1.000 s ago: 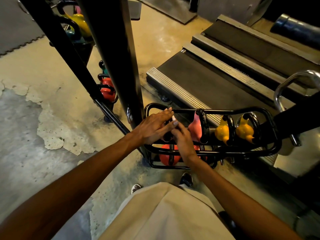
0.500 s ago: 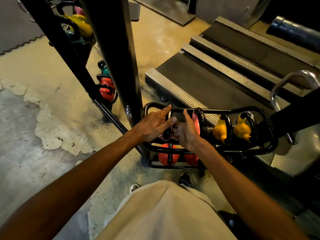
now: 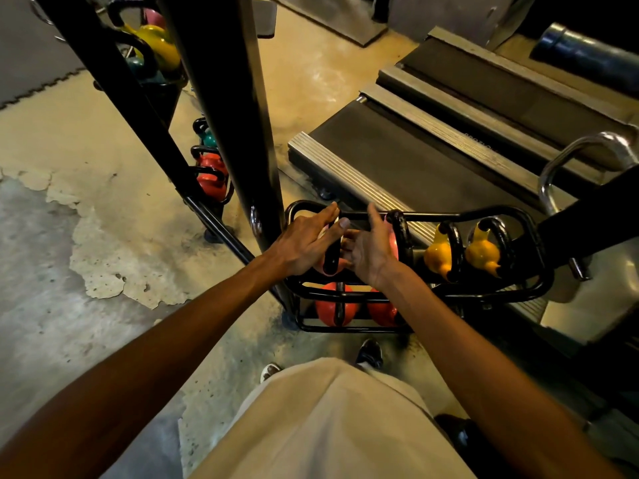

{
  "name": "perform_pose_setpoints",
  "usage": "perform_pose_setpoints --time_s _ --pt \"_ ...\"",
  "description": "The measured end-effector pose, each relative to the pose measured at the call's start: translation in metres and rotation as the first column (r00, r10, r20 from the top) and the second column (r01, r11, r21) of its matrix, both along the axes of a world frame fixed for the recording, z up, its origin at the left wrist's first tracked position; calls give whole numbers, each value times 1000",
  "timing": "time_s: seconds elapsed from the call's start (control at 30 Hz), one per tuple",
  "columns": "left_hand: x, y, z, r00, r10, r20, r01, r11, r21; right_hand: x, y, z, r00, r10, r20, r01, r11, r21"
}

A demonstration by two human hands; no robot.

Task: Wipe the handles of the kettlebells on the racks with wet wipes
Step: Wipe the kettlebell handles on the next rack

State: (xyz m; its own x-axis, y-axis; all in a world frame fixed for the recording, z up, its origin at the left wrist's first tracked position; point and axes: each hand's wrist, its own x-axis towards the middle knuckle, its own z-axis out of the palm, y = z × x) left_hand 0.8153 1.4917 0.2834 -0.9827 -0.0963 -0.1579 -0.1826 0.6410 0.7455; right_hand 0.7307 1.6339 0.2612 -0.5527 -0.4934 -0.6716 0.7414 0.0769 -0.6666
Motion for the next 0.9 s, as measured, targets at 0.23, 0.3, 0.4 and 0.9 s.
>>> perform_pose_setpoints --time_s 0.23,0.3,0.4,0.9 --pt "0 1 1 999 24 29 -25 1000 19 24 9 -9 983 -52 -176 52 999 -6" --pt "-1 2 3 998 52 33 -53 998 25 42 12 -12 943 -139 -304 125 990 -64" --pt "-6 1 5 994 72 77 -74 997 12 66 16 -21 835 -119 -538 86 993 -86" --pt "-11 -3 -3 997 47 59 -50 997 63 21 51 -7 -589 669 -454 64 599 798"
